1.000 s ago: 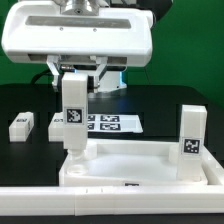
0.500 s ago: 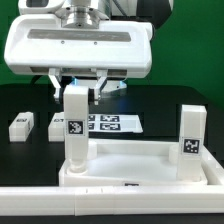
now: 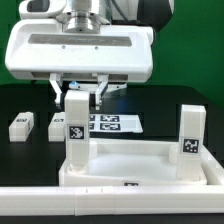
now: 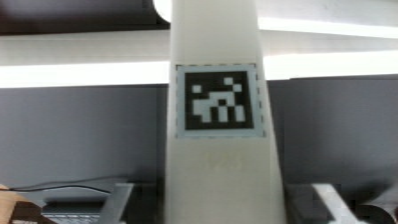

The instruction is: Assemble desk

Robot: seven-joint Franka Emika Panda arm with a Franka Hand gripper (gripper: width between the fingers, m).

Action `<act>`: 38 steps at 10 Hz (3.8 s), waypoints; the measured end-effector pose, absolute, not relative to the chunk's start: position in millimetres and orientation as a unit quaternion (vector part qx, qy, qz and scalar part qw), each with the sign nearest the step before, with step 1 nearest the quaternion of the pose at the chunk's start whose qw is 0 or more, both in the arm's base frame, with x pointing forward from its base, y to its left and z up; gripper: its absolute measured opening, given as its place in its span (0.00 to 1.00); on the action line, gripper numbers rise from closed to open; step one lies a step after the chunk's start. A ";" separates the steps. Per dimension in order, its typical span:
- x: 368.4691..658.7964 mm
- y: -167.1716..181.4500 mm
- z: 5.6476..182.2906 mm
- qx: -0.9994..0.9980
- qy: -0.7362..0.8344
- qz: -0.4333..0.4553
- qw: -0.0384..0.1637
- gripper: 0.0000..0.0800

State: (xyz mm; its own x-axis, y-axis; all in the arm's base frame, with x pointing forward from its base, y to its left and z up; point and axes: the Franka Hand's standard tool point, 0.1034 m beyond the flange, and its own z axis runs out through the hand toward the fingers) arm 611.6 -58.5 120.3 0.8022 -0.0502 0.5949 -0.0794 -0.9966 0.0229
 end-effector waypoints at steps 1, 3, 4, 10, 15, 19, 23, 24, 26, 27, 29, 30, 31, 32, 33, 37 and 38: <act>612.1 -57.4 119.2 0.947 -0.033 0.317 0.025 0.36; 611.9 -56.7 119.1 0.946 -0.035 0.321 0.025 0.36; 611.9 -56.8 119.0 0.947 -0.035 0.318 0.025 0.36; 610.6 -56.0 115.4 0.951 -0.034 0.308 0.021 0.80; 610.5 -56.0 115.1 0.951 -0.034 0.308 0.021 0.81; 611.1 -59.5 118.9 0.968 -0.053 0.245 -0.007 0.81; 613.0 -48.5 110.3 0.991 -0.076 0.088 -0.069 0.81; 620.6 -51.2 112.5 0.992 -0.068 0.080 -0.071 0.81; 619.7 -56.4 108.7 0.991 -0.079 0.078 -0.070 0.81; 619.7 -55.4 108.5 0.992 -0.076 0.078 -0.070 0.66; 619.9 -56.2 108.2 0.989 -0.103 0.077 -0.072 0.47; 619.7 -57.3 107.9 0.986 -0.131 0.075 -0.074 0.36; 619.6 -58.8 107.7 0.978 -0.181 0.072 -0.079 0.36; 619.5 -59.2 107.5 0.973 -0.204 0.070 -0.081 0.36; 619.4 -59.5 107.2 0.970 -0.218 0.069 -0.082 0.36; 624.6 -55.5 106.5 0.827 -0.551 0.037 -0.104 0.36; 625.3 -52.9 106.7 0.747 -0.655 0.022 -0.111 0.36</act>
Offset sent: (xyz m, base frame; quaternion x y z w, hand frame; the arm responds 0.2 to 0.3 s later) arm -0.0091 0.0101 -0.0122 -0.0032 0.0244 0.0536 0.9983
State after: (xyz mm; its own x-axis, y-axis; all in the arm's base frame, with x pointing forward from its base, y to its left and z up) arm 625.3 -52.9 106.7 0.1409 -0.9836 -0.1128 -0.9738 -0.1171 -0.1950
